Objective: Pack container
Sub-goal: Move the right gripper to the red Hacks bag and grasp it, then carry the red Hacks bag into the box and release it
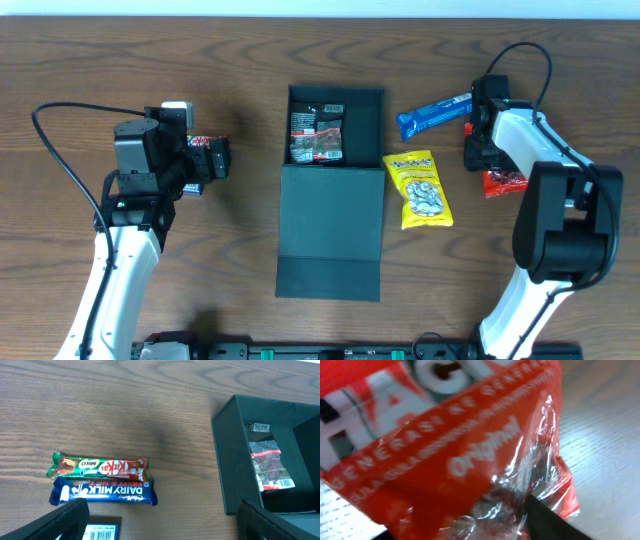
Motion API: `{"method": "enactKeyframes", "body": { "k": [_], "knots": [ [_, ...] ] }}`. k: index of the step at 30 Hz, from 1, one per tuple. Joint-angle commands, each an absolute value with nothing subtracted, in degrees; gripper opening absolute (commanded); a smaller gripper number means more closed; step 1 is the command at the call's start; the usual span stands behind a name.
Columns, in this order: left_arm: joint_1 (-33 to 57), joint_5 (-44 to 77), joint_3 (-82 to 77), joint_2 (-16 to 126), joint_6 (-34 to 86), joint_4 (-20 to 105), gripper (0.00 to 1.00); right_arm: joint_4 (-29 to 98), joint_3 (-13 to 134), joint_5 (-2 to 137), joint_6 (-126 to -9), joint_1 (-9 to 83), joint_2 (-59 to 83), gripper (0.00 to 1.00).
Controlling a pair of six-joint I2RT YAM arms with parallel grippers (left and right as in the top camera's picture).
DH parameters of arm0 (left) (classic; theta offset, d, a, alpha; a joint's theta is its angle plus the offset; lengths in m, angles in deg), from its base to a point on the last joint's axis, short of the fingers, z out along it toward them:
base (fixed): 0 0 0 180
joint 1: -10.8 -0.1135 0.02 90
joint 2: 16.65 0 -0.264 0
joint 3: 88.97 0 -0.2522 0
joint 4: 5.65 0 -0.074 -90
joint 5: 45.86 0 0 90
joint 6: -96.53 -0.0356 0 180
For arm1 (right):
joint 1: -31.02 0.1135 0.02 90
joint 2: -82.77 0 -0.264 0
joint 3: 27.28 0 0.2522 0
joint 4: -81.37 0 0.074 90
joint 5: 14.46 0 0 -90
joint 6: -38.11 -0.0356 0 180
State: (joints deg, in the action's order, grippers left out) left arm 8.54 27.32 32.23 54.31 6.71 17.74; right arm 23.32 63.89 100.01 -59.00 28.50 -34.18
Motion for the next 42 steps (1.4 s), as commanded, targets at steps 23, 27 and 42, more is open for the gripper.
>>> {"method": "enactKeyframes", "body": {
  "k": [23, 27, 42],
  "knots": [
    [7.8, 43.5, 31.2, 54.6, 8.4, 17.7, 0.95, 1.0, 98.4, 93.1, -77.1, 47.1, -34.9, 0.02],
    [3.9, 46.0, 31.2, 54.6, 14.3, 17.7, 0.95, 0.7, 100.6, 93.1, -89.3, 55.9, -35.1, 0.02],
    [1.8, 40.9, 30.6, 54.6, 14.3, 18.4, 0.95, 4.7, 105.7, 89.6, -98.6, 66.5, -48.2, 0.01]
  ]
}}
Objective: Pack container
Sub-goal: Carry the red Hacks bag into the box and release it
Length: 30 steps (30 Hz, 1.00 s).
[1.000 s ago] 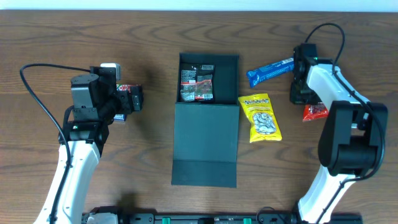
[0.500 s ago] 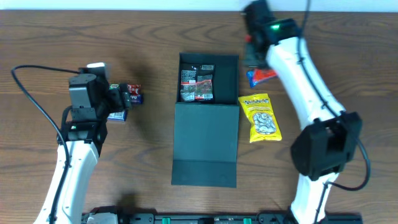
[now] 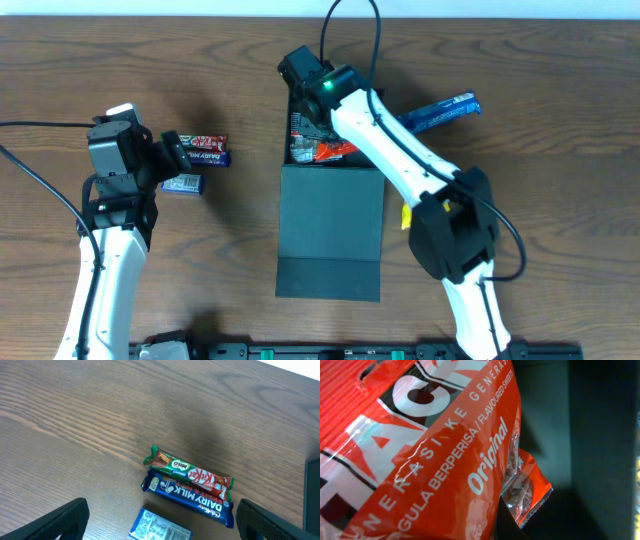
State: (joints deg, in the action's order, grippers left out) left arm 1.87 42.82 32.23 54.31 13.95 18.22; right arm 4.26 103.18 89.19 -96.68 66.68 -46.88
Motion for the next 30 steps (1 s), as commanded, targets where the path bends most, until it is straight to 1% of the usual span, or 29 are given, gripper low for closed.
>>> {"method": "enactKeyframes", "body": {
  "k": [1, 8, 9, 10, 11, 12, 13, 14, 15, 17, 18, 19, 20, 23, 24, 30],
  "knots": [
    [1.8, 40.3, 30.6, 54.6, 14.3, 18.5, 0.95, 5.1, 105.7, 89.6, -98.6, 66.5, -48.6, 0.02],
    [1.8, 40.0, 30.6, 54.6, 14.3, 18.7, 0.95, 8.1, 105.7, 89.2, -100.1, 66.8, -50.4, 0.02],
    [1.8, 40.0, 30.6, 54.6, 14.2, 18.7, 0.95, 8.6, 105.7, 87.9, -100.0, 66.8, -50.5, 0.14],
    [1.8, 40.0, 30.6, 54.6, 14.3, 18.7, 0.95, 9.5, 105.7, 86.3, -99.1, 66.8, -50.5, 0.34],
    [1.8, 40.0, 30.6, 54.6, 14.3, 18.7, 0.95, 10.9, 105.7, 84.3, -97.3, 66.8, -50.5, 0.43],
    [1.8, 40.0, 30.6, 54.6, 14.2, 18.7, 0.95, 12.1, 105.7, 82.6, -95.7, 66.9, -50.4, 0.5],
    [1.8, 40.0, 30.6, 54.6, 14.2, 18.7, 0.95, 13.2, 105.8, 81.3, -93.9, 67.0, -50.1, 0.58],
    [1.8, 40.0, 30.6, 54.6, 14.2, 18.7, 0.95, 13.4, 105.9, 81.1, -93.0, 67.0, -49.7, 0.72],
    [1.8, 40.0, 30.6, 54.6, 14.3, 18.7, 0.95, 13.0, 106.3, 81.2, -92.6, 67.0, -49.4, 0.77],
    [1.8, 40.0, 30.6, 54.6, 14.2, 18.8, 0.95, 12.1, 107.2, 81.3, -91.1, 66.6, -48.8, 0.8],
    [1.8, 40.0, 30.6, 54.6, 14.3, 18.8, 0.95, 11.7, 107.7, 81.3, -90.4, 66.4, -48.4, 0.78],
    [1.8, 40.0, 30.6, 54.6, 14.3, 18.8, 0.95, 11.1, 108.3, 81.5, -89.7, 66.0, -47.8, 0.74],
    [1.8, 40.0, 30.6, 54.6, 14.3, 18.8, 0.95, 10.6, 108.7, 81.8, -89.2, 65.7, -47.1, 0.67],
    [1.8, 40.0, 30.6, 54.6, 14.3, 19.4, 0.95, 8.9, 108.8, 86.9, -88.9, 64.0, -44.9, 0.13],
    [1.8, 40.0, 30.6, 54.6, 14.3, 19.7, 0.95, 8.1, 108.8, 88.2, -88.8, 63.2, -44.8, 0.02],
    [1.8, 40.0, 30.6, 54.6, 14.3, 21.1, 0.95, 9.2, 108.1, 84.9, -86.5, 60.0, -47.9, 0.02]
  ]
}}
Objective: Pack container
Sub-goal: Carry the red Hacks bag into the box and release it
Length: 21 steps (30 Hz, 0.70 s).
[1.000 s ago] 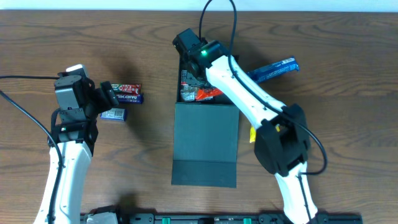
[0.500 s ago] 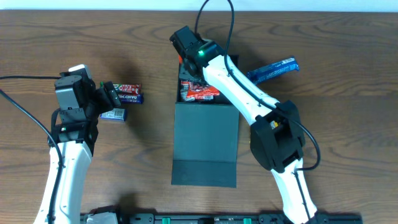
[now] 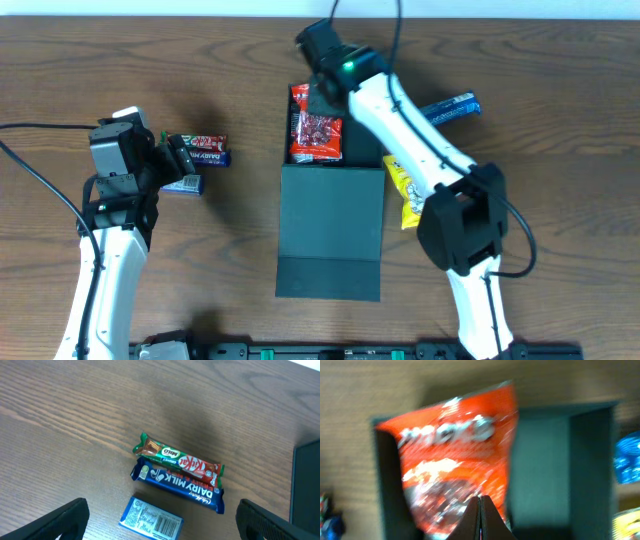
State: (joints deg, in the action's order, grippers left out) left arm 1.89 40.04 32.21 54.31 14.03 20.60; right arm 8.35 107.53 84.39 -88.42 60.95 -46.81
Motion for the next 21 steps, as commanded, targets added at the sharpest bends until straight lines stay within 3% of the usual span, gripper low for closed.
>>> {"method": "enactKeyframes", "body": {
  "k": [1, 8, 21],
  "knots": [
    [1.8, 40.0, 30.6, 54.6, 14.3, 21.2, 0.95, 10.0, 108.1, 84.8, -86.5, 59.9, -48.7, 0.02],
    [1.8, 40.0, 30.6, 54.6, 14.3, 21.7, 0.95, 17.5, 108.1, 80.6, -85.0, 59.9, -54.9, 0.02],
    [1.8, 40.0, 30.6, 54.6, 14.3, 21.6, 0.95, 20.3, 108.6, 74.7, -81.8, 60.1, -57.2, 0.01]
  ]
}}
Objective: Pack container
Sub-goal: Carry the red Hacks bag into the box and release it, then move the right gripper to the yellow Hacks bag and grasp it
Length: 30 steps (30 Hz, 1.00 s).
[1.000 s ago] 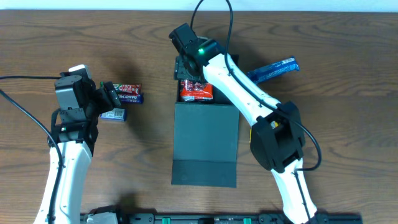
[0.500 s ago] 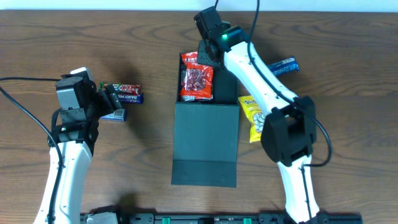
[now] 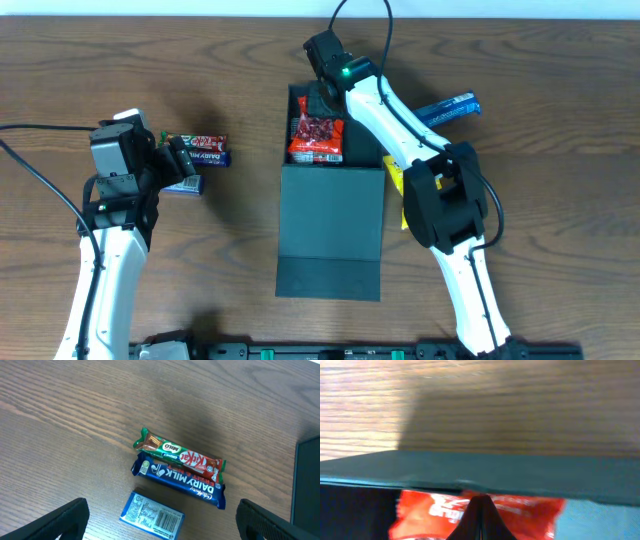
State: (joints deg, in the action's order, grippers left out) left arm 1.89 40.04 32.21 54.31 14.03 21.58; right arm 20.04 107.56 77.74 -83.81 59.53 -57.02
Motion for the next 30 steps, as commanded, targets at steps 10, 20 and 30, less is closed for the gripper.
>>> {"method": "enactKeyframes", "body": {
  "k": [10, 20, 30],
  "knots": [
    [1.8, 40.0, 30.6, 54.6, 14.3, 21.6, 0.95, 9.1, 109.4, 82.8, -77.2, 58.3, -48.8, 0.01],
    [1.8, 40.0, 30.6, 54.6, 14.3, 21.6, 0.95, 4.7, 109.3, 83.1, -80.6, 58.6, -55.3, 0.01],
    [1.8, 40.0, 30.6, 54.6, 14.3, 21.6, 0.95, 7.5, 109.3, 78.8, -78.9, 58.5, -57.3, 0.01]
  ]
}}
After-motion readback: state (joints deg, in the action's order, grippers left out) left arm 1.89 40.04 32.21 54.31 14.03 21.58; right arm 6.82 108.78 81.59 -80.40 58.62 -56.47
